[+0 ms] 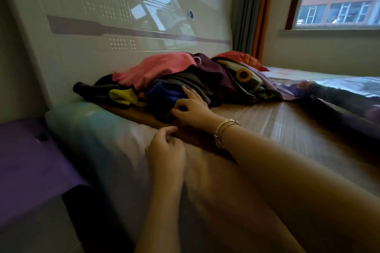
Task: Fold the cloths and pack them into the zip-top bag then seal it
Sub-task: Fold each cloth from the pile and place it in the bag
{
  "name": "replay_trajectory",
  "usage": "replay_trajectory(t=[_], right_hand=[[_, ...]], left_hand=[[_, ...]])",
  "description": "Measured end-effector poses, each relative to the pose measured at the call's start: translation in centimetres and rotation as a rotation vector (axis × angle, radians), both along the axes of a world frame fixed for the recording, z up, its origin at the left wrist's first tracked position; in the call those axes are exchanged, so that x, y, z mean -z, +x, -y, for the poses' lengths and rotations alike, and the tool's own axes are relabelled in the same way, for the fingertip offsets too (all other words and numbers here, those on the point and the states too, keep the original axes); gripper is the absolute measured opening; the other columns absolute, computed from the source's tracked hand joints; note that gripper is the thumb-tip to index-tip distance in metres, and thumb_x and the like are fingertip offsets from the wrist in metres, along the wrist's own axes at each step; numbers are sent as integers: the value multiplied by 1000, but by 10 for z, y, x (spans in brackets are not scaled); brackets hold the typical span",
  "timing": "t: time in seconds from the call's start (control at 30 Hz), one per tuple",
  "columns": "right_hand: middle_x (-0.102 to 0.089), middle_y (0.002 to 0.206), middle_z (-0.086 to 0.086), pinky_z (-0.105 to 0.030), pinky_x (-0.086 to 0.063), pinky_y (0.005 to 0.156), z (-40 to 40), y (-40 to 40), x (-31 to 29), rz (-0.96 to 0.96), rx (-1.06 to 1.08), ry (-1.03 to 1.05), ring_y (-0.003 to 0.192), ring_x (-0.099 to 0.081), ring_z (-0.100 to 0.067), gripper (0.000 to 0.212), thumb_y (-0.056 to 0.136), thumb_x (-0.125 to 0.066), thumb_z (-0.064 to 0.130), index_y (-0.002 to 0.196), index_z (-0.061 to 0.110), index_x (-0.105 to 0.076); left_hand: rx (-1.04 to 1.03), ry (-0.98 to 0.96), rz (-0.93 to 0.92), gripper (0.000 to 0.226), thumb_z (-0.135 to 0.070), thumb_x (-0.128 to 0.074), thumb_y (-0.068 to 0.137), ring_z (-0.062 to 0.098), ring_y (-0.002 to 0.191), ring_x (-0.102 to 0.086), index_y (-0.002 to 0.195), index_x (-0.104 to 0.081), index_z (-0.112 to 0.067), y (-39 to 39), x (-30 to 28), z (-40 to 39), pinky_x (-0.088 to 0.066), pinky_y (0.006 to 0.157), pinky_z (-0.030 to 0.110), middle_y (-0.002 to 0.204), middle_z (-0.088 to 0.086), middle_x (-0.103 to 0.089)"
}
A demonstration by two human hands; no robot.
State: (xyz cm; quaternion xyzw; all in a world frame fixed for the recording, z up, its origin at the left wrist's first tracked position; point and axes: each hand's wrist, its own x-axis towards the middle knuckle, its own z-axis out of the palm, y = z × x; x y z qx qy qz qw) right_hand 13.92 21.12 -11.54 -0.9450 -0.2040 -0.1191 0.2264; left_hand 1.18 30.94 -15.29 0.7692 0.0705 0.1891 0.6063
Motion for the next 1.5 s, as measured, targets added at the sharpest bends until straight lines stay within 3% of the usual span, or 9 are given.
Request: replay_trajectory(t=[0.1,0.2,0.4,0.5,0.77,1.03,1.13,1.27,1.5], right_hand=[[-31,153,3,-52,0,115,-4,8,-1,61,-7,-81,145,-14,-20,29,99,-39,22,109,20,-66],[-54,132,-1,-40,-24,109,1,5,-5,66,36,-117,122,-45,-25,30,97,-40,14,104,13,-69],[-59,112,-5,-39,-47,92,53,-39,-16,10,130,-47,101,-56,-23,23,94,-47,12,104,11,-68],[-60,108,-2,-35,-49,87,88,-71,-14,-22,166,-48,96,-59,-20,21,92,-49,14,98,17,-70],[-59,109,-2,-14,-44,74,146,-196,-28,-42,222,12,93,-56,-12,23,94,-48,6,100,10,-70],[-61,107,-1,-30,-42,89,177,-273,-32,-5,358,-115,104,-48,-15,27,95,-45,15,93,14,-72],[-59,101,-4,-30,-37,81,167,-269,-41,130,370,-44,108,-46,-21,27,95,-45,23,85,12,-68],[-40,141,0,-35,-26,103,130,-231,-58,171,270,10,132,-27,-24,26,96,-46,31,111,23,-65],[-12,160,-1,-49,-5,117,70,-134,-59,125,209,-117,146,-2,-29,32,97,-40,36,117,30,-65]], left_hand=[[-24,1,3,31,-13,-47,97,14,113,-51,121,-57,-30,1,3,5,-48,90,32,130,0,-51],[-22,-31,3,31,-12,-46,97,13,110,-51,122,-57,-28,-2,2,7,-47,88,29,132,2,-50],[34,-96,16,29,-11,-44,99,5,91,-51,123,-57,-22,-19,-6,12,-39,64,13,123,-1,-55],[38,-104,12,29,-10,-44,98,9,96,-51,120,-58,-22,-34,-6,21,-41,70,17,120,0,-57],[114,60,31,36,-8,-52,93,25,118,-53,128,-55,-17,-89,-19,59,-43,99,34,129,10,-57],[207,241,148,65,-16,-57,92,24,137,-36,149,-27,-27,-131,-29,85,-34,111,40,149,6,-38],[134,285,130,61,-18,-56,93,28,129,-40,148,-30,-28,-133,-35,83,-36,102,34,143,7,-39],[40,262,70,54,-19,-53,95,30,126,-34,145,-35,-29,-125,-36,70,-25,86,24,140,7,-38],[-3,177,6,51,-15,-52,93,29,130,-36,141,-42,-29,-88,-22,47,-25,101,30,144,6,-39]])
